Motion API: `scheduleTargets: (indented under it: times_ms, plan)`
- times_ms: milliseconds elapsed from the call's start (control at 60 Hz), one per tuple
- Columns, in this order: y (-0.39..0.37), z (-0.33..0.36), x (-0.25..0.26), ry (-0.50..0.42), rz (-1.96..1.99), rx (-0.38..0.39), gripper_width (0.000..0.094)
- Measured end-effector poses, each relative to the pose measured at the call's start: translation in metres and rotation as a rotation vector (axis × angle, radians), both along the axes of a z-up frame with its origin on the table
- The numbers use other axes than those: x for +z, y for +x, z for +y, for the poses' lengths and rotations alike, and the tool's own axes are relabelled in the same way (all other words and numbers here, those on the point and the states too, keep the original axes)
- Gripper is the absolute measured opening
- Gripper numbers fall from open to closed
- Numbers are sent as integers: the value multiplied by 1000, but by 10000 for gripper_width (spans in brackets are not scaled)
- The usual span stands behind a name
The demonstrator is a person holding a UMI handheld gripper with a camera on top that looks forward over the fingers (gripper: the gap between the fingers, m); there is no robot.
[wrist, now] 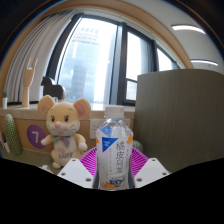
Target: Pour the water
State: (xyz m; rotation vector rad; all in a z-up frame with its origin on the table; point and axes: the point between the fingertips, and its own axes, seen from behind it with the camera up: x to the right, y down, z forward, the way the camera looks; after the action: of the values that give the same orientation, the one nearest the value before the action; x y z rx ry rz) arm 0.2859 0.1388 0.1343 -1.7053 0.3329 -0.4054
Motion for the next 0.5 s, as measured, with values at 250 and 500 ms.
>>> scheduleTargets:
  times_ms: [250,500]
  plan:
    - [7,-9,-24,60,50,-11,400]
    - [-3,-9,-31,14,18,39,663]
